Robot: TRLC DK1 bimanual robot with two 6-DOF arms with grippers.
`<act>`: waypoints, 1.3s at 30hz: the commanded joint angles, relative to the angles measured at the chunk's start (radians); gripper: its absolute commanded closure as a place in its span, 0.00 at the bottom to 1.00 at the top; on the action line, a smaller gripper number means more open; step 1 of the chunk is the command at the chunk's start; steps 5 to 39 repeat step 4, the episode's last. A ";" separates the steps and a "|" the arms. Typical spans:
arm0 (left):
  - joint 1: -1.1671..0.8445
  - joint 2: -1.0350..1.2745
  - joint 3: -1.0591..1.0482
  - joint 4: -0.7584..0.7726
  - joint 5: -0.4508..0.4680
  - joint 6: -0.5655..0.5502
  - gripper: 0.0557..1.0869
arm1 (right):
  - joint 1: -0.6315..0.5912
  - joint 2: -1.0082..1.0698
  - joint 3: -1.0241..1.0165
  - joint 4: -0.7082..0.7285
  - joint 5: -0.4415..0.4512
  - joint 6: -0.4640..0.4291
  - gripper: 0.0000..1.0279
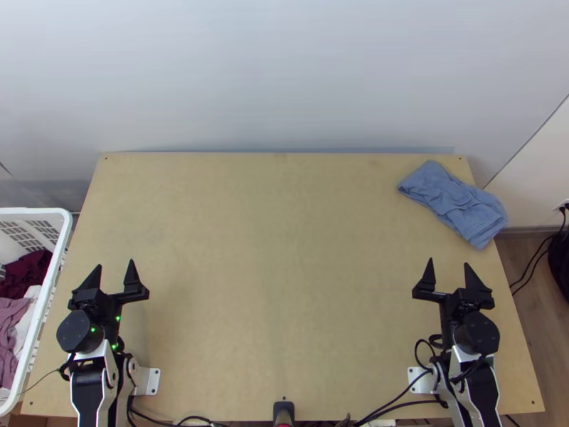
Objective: Fold the t-shirt
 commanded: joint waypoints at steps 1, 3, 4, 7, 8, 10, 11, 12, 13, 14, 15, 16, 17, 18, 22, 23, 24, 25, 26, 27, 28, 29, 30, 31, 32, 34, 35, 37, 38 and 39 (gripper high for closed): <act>-0.001 -0.001 -0.002 -0.004 0.000 -0.001 0.05 | -0.002 0.000 0.000 -0.001 0.000 0.002 0.04; -0.001 -0.001 -0.002 -0.004 0.000 -0.001 0.05 | -0.002 0.000 0.000 -0.001 0.000 0.002 0.04; -0.001 -0.001 -0.002 -0.004 0.000 -0.001 0.05 | -0.002 0.000 0.000 -0.001 0.000 0.002 0.04; -0.001 -0.001 -0.002 -0.004 0.000 -0.001 0.05 | -0.002 0.000 0.000 -0.001 0.000 0.002 0.04; -0.001 -0.001 -0.002 -0.004 0.000 -0.001 0.05 | -0.002 0.000 0.000 -0.001 0.000 0.002 0.04; -0.001 -0.001 -0.002 -0.004 0.000 -0.001 0.05 | -0.002 0.000 0.000 -0.001 0.000 0.002 0.04; -0.001 -0.001 -0.002 -0.004 0.000 -0.001 0.05 | -0.002 0.000 0.000 -0.001 0.000 0.002 0.04; -0.001 -0.001 -0.002 -0.004 0.000 -0.001 0.05 | -0.002 0.000 0.000 -0.001 0.000 0.002 0.04; -0.001 -0.001 -0.002 -0.004 0.000 -0.001 0.05 | -0.002 0.000 0.000 -0.001 0.000 0.002 0.04; -0.001 -0.001 -0.002 -0.004 0.000 -0.001 0.05 | -0.002 0.000 0.000 -0.001 0.000 0.002 0.04; -0.001 -0.001 -0.002 -0.004 0.000 -0.001 0.05 | -0.002 0.000 0.000 -0.001 0.000 0.002 0.04; -0.001 -0.001 -0.002 -0.004 0.000 -0.001 0.05 | -0.002 0.000 0.000 -0.001 0.000 0.002 0.04; -0.001 -0.001 -0.002 -0.004 0.000 -0.001 0.05 | -0.002 0.000 0.000 -0.001 0.000 0.002 0.04; -0.001 -0.001 -0.002 -0.004 0.000 -0.001 0.05 | -0.002 0.000 0.000 -0.001 0.000 0.002 0.04; -0.001 -0.001 -0.002 -0.004 0.000 -0.001 0.05 | -0.002 0.000 0.000 -0.001 0.000 0.002 0.04; -0.001 -0.001 -0.002 -0.004 0.000 -0.001 0.05 | -0.002 0.000 0.000 -0.001 0.000 0.002 0.04; -0.001 -0.001 -0.002 -0.004 0.000 -0.001 0.05 | -0.002 0.000 0.000 -0.001 0.000 0.002 0.04; -0.001 -0.001 -0.002 -0.004 0.000 -0.001 0.05 | -0.002 0.000 0.000 -0.001 0.000 0.002 0.04; -0.001 -0.001 -0.002 -0.004 0.000 -0.001 0.05 | -0.002 0.000 0.000 -0.001 0.000 0.002 0.04; -0.001 -0.001 -0.002 -0.004 0.000 -0.001 0.05 | -0.002 0.000 0.000 -0.001 0.000 0.002 0.04; -0.001 -0.001 -0.002 -0.004 0.000 -0.001 0.05 | -0.002 0.000 0.000 -0.001 0.000 0.002 0.04; -0.001 -0.001 -0.002 -0.004 0.000 -0.001 0.05 | -0.002 0.000 0.000 -0.001 0.000 0.002 0.04; -0.001 -0.001 -0.002 -0.004 0.000 -0.001 0.05 | -0.002 0.000 0.000 -0.001 0.000 0.002 0.04; -0.001 -0.001 -0.002 -0.004 0.000 -0.001 0.05 | -0.002 0.000 0.000 -0.001 0.000 0.002 0.04; -0.001 -0.001 -0.002 -0.004 0.000 -0.001 0.05 | -0.002 0.000 0.000 -0.001 0.000 0.002 0.04; -0.001 -0.001 -0.002 -0.004 0.000 -0.001 0.05 | -0.002 0.000 0.000 -0.001 0.000 0.002 0.04; -0.001 -0.001 -0.002 -0.004 0.000 -0.001 0.05 | -0.002 0.000 0.000 -0.001 0.000 0.002 0.04; -0.001 -0.001 -0.002 -0.004 0.000 -0.001 0.05 | -0.002 0.000 0.000 -0.001 0.000 0.002 0.04; -0.001 -0.001 -0.002 -0.004 0.000 -0.001 0.05 | -0.002 0.000 0.000 -0.001 0.000 0.002 0.04; -0.001 -0.001 -0.002 -0.004 0.000 -0.001 0.05 | -0.002 0.000 0.000 -0.001 0.000 0.002 0.04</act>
